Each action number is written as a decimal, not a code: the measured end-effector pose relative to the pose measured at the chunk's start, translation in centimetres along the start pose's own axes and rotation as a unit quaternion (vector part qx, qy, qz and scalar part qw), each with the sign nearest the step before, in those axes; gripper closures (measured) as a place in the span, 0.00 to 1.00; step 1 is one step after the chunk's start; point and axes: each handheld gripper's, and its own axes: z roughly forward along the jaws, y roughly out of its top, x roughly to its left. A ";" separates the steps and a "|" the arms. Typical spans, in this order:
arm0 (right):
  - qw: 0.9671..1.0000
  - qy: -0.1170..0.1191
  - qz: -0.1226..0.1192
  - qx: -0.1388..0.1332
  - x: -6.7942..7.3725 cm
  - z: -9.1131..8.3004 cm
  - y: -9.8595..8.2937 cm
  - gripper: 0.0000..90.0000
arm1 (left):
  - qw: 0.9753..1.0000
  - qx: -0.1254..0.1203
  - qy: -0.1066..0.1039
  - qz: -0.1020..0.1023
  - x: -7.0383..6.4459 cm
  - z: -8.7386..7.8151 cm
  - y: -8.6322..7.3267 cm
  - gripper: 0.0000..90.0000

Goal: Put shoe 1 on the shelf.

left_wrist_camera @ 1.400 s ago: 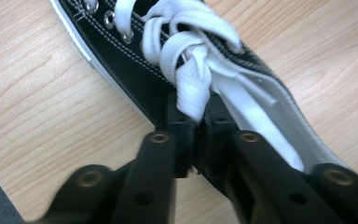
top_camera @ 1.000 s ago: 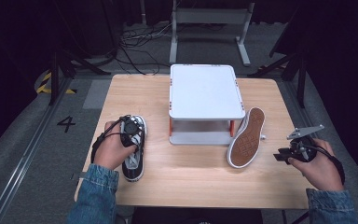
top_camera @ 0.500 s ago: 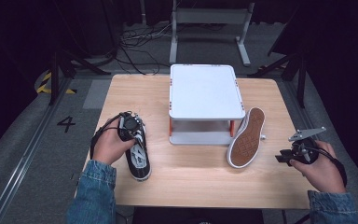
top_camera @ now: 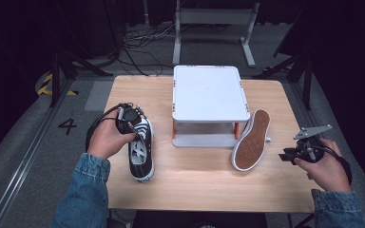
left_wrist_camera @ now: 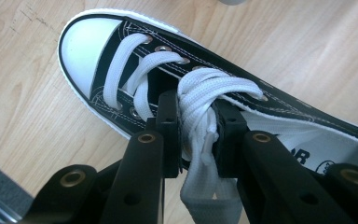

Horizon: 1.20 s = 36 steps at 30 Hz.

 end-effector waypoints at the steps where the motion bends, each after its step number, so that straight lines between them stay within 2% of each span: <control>1: 1.000 0.000 0.000 -0.001 0.0 0.0 0.0 0.74 | 1.000 0.003 0.000 0.001 0.0 -0.4 0.2 0.85; 4: 1.000 0.000 0.000 -0.002 0.0 -0.2 0.0 0.74 | 1.000 0.006 -0.005 0.008 -0.1 -1.7 0.7 0.85; 7: 1.000 -0.002 0.001 -0.004 -0.1 -0.4 -0.1 0.75 | 1.000 -0.004 -0.003 0.014 -0.1 -3.3 1.3 0.85; 15: 1.000 -0.007 0.009 -0.006 0.0 -0.9 -0.8 0.75 | 0.999 -0.024 0.023 0.034 -0.5 -6.9 3.3 0.85; 20: 1.000 -0.012 0.015 -0.007 0.1 -1.0 -1.3 0.76 | 0.998 -0.037 0.038 0.034 -0.6 -8.6 4.7 0.85; 23: 1.000 -0.009 0.012 0.000 0.4 -0.7 -1.4 0.76 | 0.998 -0.041 0.047 0.033 -0.5 -9.9 6.1 0.85; 26: 1.000 -0.008 0.012 0.000 0.7 -0.7 -1.6 0.76 | 0.996 -0.047 0.058 0.041 -0.6 -10.8 7.3 0.85; 28: 1.000 -0.008 0.012 -0.001 0.7 -0.7 -1.7 0.76 | 0.996 -0.048 0.061 0.043 -0.6 -11.0 7.7 0.85; 36: 1.000 -0.010 0.015 -0.006 0.4 -1.0 -1.8 0.77 | 0.992 -0.072 0.074 0.068 -0.8 -12.2 12.3 0.85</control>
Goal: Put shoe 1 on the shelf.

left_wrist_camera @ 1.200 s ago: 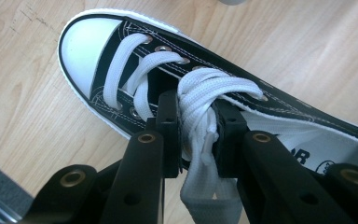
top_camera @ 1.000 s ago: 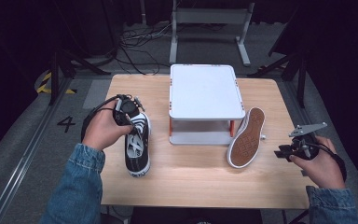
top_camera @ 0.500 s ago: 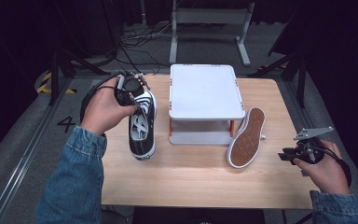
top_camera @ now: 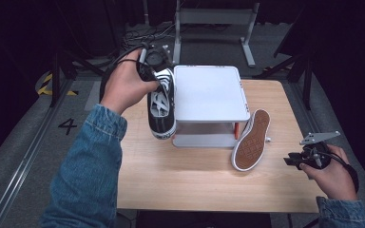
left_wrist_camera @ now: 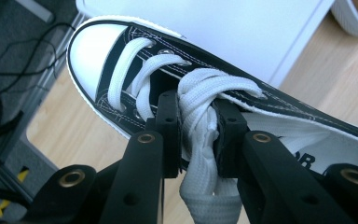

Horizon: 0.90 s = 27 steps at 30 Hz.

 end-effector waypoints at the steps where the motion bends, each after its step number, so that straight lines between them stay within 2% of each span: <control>1: 1.000 0.000 0.001 -0.002 -0.1 0.0 0.0 0.77 | 1.000 0.001 0.001 0.010 0.1 0.2 0.6 0.85; 7: 1.000 0.001 0.000 -0.008 -0.4 -0.3 -0.1 0.77 | 0.999 0.001 0.011 0.036 0.8 1.8 4.0 0.85; 9: 1.000 0.000 0.002 -0.010 -0.5 -0.5 -0.1 0.77 | 0.999 0.000 0.012 0.036 0.8 2.1 4.5 0.85; 12: 1.000 0.001 0.004 -0.016 -0.8 -0.7 -0.2 0.77 | 0.999 -0.002 0.017 0.047 1.0 2.9 6.0 0.85; 15: 1.000 0.001 0.003 -0.016 -0.9 -0.7 -0.3 0.77 | 0.998 -0.018 0.007 0.056 1.3 4.0 7.4 0.85; 19: 1.000 -0.001 0.007 -0.021 -1.1 -1.1 -0.5 0.77 | 0.998 -0.019 0.006 0.061 1.4 4.9 8.8 0.85; 25: 1.000 -0.001 0.011 -0.025 -1.4 -1.3 -0.8 0.78 | 0.998 -0.010 0.021 0.056 1.5 6.1 10.0 0.85; 27: 1.000 0.000 0.011 -0.025 -1.5 -1.3 -0.8 0.78 | 0.998 -0.004 0.028 0.053 1.7 7.0 10.5 0.85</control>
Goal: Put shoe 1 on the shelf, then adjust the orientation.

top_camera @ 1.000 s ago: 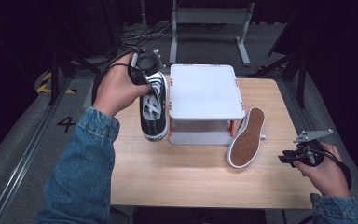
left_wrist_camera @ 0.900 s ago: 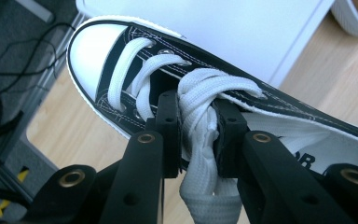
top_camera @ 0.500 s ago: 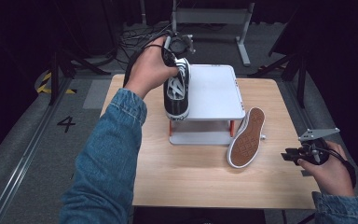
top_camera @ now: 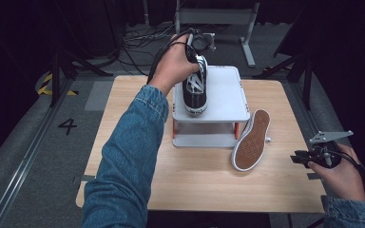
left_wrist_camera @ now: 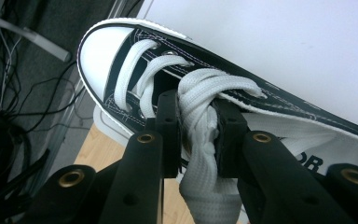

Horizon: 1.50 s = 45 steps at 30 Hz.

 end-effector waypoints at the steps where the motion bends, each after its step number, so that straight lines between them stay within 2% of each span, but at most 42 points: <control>1: 1.000 0.000 0.000 0.000 0.0 0.0 0.0 0.78 | 1.000 0.004 0.001 0.002 0.0 0.3 0.1 0.85; 5: 1.000 -0.001 -0.001 -0.001 -0.1 -0.1 0.0 0.78 | 1.000 0.016 0.005 -0.006 0.1 1.3 0.5 0.84; 8: 1.000 -0.001 0.002 0.001 -0.1 0.0 0.0 0.78 | 1.000 0.017 0.000 -0.017 0.0 2.0 0.6 0.84; 11: 1.000 0.002 0.000 0.002 0.0 0.1 0.0 0.78 | 1.000 0.016 -0.006 -0.015 -0.1 2.3 0.8 0.84; 13: 1.000 0.002 -0.001 0.002 0.0 0.1 0.0 0.78 | 1.000 0.013 -0.012 -0.006 -0.3 2.6 0.9 0.82; 14: 1.000 0.002 -0.001 0.002 0.0 0.1 0.0 0.78 | 1.000 0.013 -0.012 -0.006 -0.3 2.6 0.9 0.79; 15: 1.000 0.002 -0.003 0.001 0.0 0.1 0.0 0.78 | 1.000 0.019 -0.007 -0.015 -0.4 2.5 0.8 0.79; 17: 1.000 0.003 -0.002 0.002 0.0 0.1 0.1 0.78 | 0.999 0.015 0.001 -0.029 -0.4 2.2 0.6 0.59; 20: 1.000 0.001 -0.001 0.002 0.0 0.1 0.1 0.77 | 0.999 -0.003 0.014 -0.046 -0.3 1.1 -0.1 0.46; 24: 1.000 -0.001 0.002 -0.003 0.1 0.3 0.4 0.73 | 0.997 -0.035 0.000 -0.061 -0.5 -1.4 -1.9 0.42; 27: 1.000 0.006 -0.001 -0.013 0.2 0.6 0.7 0.70 | 0.995 -0.062 -0.016 -0.076 -1.5 -3.2 -3.8 0.40; 28: 1.000 0.011 -0.003 -0.021 0.3 0.7 0.7 0.67 | 0.995 -0.067 -0.025 -0.075 -1.9 -3.7 -4.6 0.39; 29: 1.000 0.011 -0.003 -0.021 0.3 0.7 0.7 0.67 | 0.995 -0.067 -0.025 -0.075 -1.9 -3.7 -4.6 0.39; 31: 0.999 0.018 -0.013 -0.035 0.5 1.0 0.9 0.65 | 0.994 -0.074 -0.040 -0.074 -2.9 -4.5 -6.2 0.38; 34: 0.999 0.007 -0.024 -0.045 0.5 1.2 1.2 0.62 | 0.992 -0.080 -0.049 -0.078 -4.2 -5.7 -8.7 0.37; 36: 0.998 0.006 -0.024 -0.054 0.6 1.4 1.6 0.62 | 0.991 -0.091 -0.053 -0.087 -4.8 -5.9 -10.3 0.36; 38: 0.998 0.011 -0.023 -0.052 0.8 1.6 2.1 0.62 | 0.989 -0.096 -0.054 -0.094 -5.1 -6.0 -11.6 0.35; 39: 0.999 0.012 -0.019 -0.049 0.9 1.7 2.3 0.62 | 0.989 -0.100 -0.048 -0.097 -5.3 -5.9 -12.5 0.35; 40: 0.999 0.012 -0.019 -0.049 0.9 1.7 2.3 0.62 | 0.989 -0.100 -0.048 -0.097 -5.3 -5.9 -12.5 0.35; 41: 0.999 0.011 -0.008 -0.038 0.9 2.2 3.0 0.62 | 0.989 -0.098 -0.035 -0.103 -5.6 -5.8 -14.0 0.34; 42: 0.999 0.011 -0.007 -0.036 0.9 2.3 3.2 0.62 | 0.990 -0.097 -0.030 -0.101 -5.7 -5.6 -14.8 0.34; 43: 0.999 0.011 -0.007 -0.036 0.9 2.3 3.2 0.62 | 0.990 -0.097 -0.030 -0.101 -5.7 -5.6 -14.8 0.33; 44: 0.999 0.017 -0.016 -0.031 0.6 2.9 4.2 0.63 | 0.990 -0.092 -0.023 -0.107 -6.0 -5.1 -16.7 0.34; 45: 0.999 0.017 -0.016 -0.031 0.6 2.9 4.2 0.63 | 0.990 -0.092 -0.023 -0.107 -6.0 -5.1 -16.7 0.35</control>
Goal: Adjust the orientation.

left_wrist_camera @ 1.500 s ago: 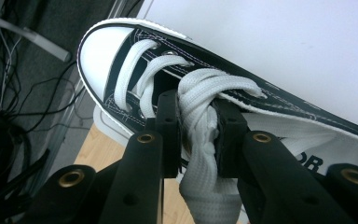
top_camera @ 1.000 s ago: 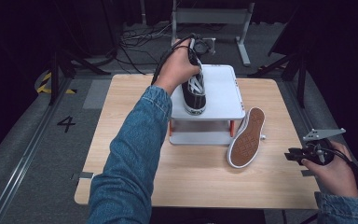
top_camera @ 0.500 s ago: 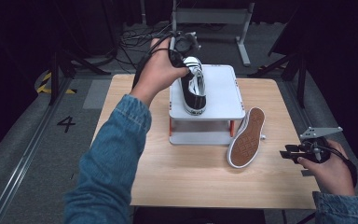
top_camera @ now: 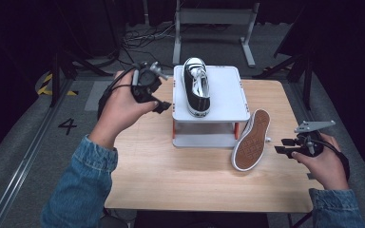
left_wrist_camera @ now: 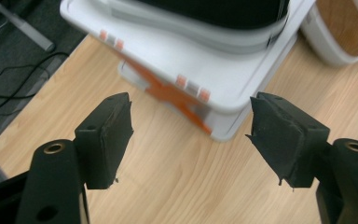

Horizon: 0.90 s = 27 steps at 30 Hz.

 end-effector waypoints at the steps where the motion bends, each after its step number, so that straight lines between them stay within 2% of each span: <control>1: 1.000 0.004 0.004 0.001 -0.4 0.5 0.9 0.66 | 1.000 0.002 0.009 -0.016 0.1 0.3 -1.3 0.35; 2: 1.000 0.002 0.004 0.003 -0.6 0.6 1.2 0.67 | 0.999 0.006 0.006 -0.036 0.0 1.0 -3.2 0.35; 4: 1.000 -0.001 0.003 0.005 -0.8 1.0 1.9 0.72 | 0.999 0.007 -0.004 -0.051 -0.2 1.7 -5.0 0.35; 7: 1.000 0.006 0.007 0.005 -0.9 1.8 2.6 0.79 | 0.998 0.012 0.000 -0.059 -0.5 3.2 -7.8 0.37; 9: 1.000 0.010 0.013 0.007 -0.8 2.4 2.8 0.84 | 0.996 0.017 0.002 -0.085 -0.3 4.6 -10.0 0.38; 11: 1.000 0.018 0.015 0.010 -0.6 2.8 2.9 0.89 | 0.994 0.016 -0.006 -0.112 -0.1 5.8 -11.7 0.38; 12: 1.000 0.020 0.018 0.014 -0.5 3.0 2.8 0.91 | 0.992 0.020 -0.003 -0.121 -0.1 6.3 -12.4 0.38; 13: 0.999 0.020 0.018 0.020 -0.4 3.2 2.8 0.93 | 0.991 0.029 -0.002 -0.131 -0.1 6.9 -12.9 0.38; 14: 0.999 0.020 0.016 0.022 -0.3 3.3 2.8 0.95 | 0.991 0.029 -0.002 -0.131 -0.1 6.9 -12.9 0.38; 16: 0.999 0.020 0.014 0.022 -0.3 3.5 2.8 0.97 | 0.990 0.054 -0.003 -0.128 -0.3 7.9 -13.5 0.37; 18: 0.999 0.018 0.015 0.022 -0.2 3.9 2.8 0.99 | 0.989 0.057 0.000 -0.133 -0.3 8.2 -13.7 0.36; 19: 0.999 0.019 0.011 0.031 -0.1 4.7 2.7 1.00 | 0.988 0.069 0.006 -0.139 -0.5 9.0 -14.4 0.36; 25: 0.998 0.021 0.013 0.055 -0.4 5.7 2.1 1.00 | 0.986 0.074 -0.007 -0.149 -0.3 9.7 -15.5 0.36; 27: 0.998 0.020 0.018 0.065 -0.6 6.1 1.8 1.00 | 0.985 0.079 -0.004 -0.152 -0.1 10.0 -15.9 0.36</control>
